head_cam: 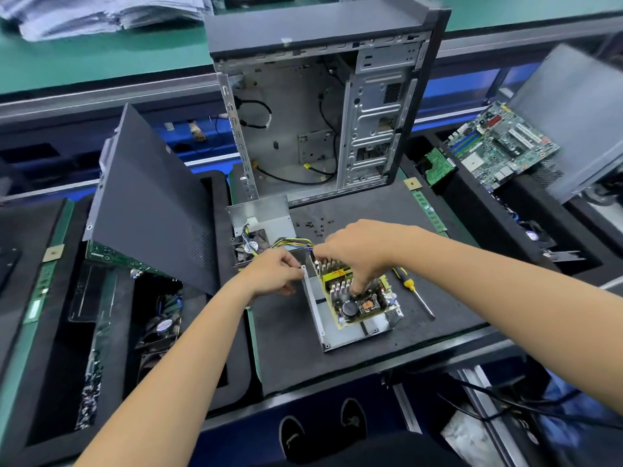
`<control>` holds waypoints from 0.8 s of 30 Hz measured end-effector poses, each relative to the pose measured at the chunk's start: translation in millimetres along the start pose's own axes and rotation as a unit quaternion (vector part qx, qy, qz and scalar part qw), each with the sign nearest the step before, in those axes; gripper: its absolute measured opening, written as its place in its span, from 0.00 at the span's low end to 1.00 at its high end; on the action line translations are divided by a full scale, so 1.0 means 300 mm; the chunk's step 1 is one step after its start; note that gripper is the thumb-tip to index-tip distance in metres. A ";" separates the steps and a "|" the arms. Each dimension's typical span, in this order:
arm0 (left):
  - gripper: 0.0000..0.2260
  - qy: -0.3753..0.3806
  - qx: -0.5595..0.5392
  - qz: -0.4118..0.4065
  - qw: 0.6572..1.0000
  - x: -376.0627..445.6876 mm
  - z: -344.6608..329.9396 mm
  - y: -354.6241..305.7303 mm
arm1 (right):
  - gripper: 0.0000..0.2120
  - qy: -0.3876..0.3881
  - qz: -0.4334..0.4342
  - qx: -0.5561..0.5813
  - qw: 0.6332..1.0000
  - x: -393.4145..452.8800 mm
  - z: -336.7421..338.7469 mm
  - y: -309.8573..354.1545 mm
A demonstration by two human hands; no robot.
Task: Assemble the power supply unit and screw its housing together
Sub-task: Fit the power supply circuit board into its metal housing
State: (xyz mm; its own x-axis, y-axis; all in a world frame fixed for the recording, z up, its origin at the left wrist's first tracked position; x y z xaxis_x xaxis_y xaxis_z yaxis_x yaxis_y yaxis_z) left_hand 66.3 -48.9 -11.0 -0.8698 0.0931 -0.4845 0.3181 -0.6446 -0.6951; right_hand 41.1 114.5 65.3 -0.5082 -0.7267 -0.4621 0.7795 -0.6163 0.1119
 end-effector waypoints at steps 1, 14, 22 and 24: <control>0.05 -0.001 0.005 0.000 1.000 0.002 -0.004 -0.001 | 0.34 -0.004 0.003 0.001 1.000 0.003 -0.007 0.002; 0.05 0.004 -0.006 0.017 1.000 0.007 -0.016 0.023 | 0.30 -0.013 0.006 -0.010 1.000 0.050 -0.109 0.001; 0.10 -0.023 0.001 0.014 1.000 0.012 -0.032 0.030 | 0.31 -0.020 0.016 -0.005 1.000 0.059 -0.150 0.027; 0.13 -0.044 -0.001 0.018 0.999 0.007 -0.037 0.040 | 0.34 -0.025 0.025 -0.007 0.999 0.051 -0.152 0.035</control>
State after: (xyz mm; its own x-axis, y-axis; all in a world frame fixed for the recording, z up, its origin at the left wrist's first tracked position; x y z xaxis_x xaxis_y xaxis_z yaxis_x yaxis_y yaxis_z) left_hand 72.6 -48.1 -26.2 -0.8878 0.0025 -0.4603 0.3504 -0.6448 -0.6793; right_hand 58.3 110.8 19.3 -0.4856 -0.7709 -0.4122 0.8094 -0.5747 0.1212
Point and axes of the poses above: each hand's wrist, its own x-axis towards the middle knuckle, its own z-axis out of the back of the hand, y = z × x, the point moved 3 cm from there along x, towards the middle knuckle, and after that the axes turned 11 degrees about x, right-handed, at the moved point
